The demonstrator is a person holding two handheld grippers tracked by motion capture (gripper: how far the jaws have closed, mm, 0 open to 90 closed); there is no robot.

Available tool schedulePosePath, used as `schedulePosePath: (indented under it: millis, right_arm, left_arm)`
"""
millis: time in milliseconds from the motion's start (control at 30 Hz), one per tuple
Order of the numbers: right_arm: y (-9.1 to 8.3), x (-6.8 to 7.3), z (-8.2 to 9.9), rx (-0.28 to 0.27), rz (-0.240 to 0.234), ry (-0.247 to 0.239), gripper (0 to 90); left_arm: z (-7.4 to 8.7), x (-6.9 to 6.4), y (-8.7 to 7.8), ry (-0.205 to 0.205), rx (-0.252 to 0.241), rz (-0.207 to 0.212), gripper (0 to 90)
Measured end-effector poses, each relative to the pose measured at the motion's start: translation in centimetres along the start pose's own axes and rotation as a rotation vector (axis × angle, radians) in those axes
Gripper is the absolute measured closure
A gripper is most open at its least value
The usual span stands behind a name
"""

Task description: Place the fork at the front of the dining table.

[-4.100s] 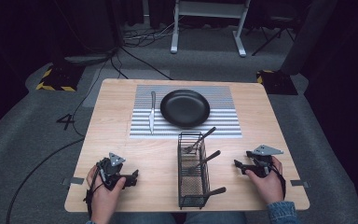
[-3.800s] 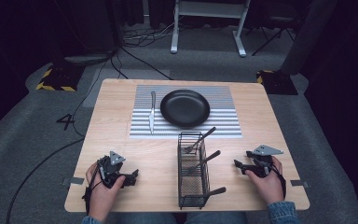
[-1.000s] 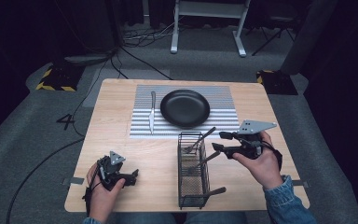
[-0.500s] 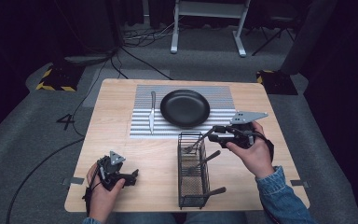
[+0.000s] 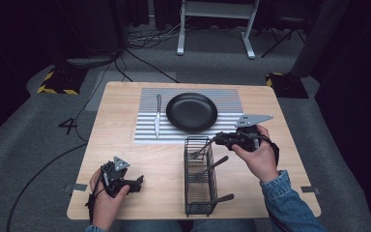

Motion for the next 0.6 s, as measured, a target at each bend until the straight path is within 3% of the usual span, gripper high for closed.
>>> schedulePosePath:
  millis: [400, 600]
  right_arm:
    - [-0.4, 1.0, -1.1, -0.061, -0.039, -0.01, 86.8]
    - [-1.3, 1.5, -1.8, -0.094, -0.012, -0.031, 87.1]
  left_arm:
    - [0.0, 0.0, 0.0, 0.0, 0.0, 0.0, 0.1]
    - [0.0, 0.0, 0.0, 0.0, 0.0, 0.0, 0.1]
Point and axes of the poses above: each handheld gripper's, and its own axes: y roughly forward along the jaws, z roughly out of its underside, x roughly to its left, the point moved 1 cm from there along y, roughly forward along the jaws, and after that the axes turned 6 degrees about x, right-handed, at the moved point
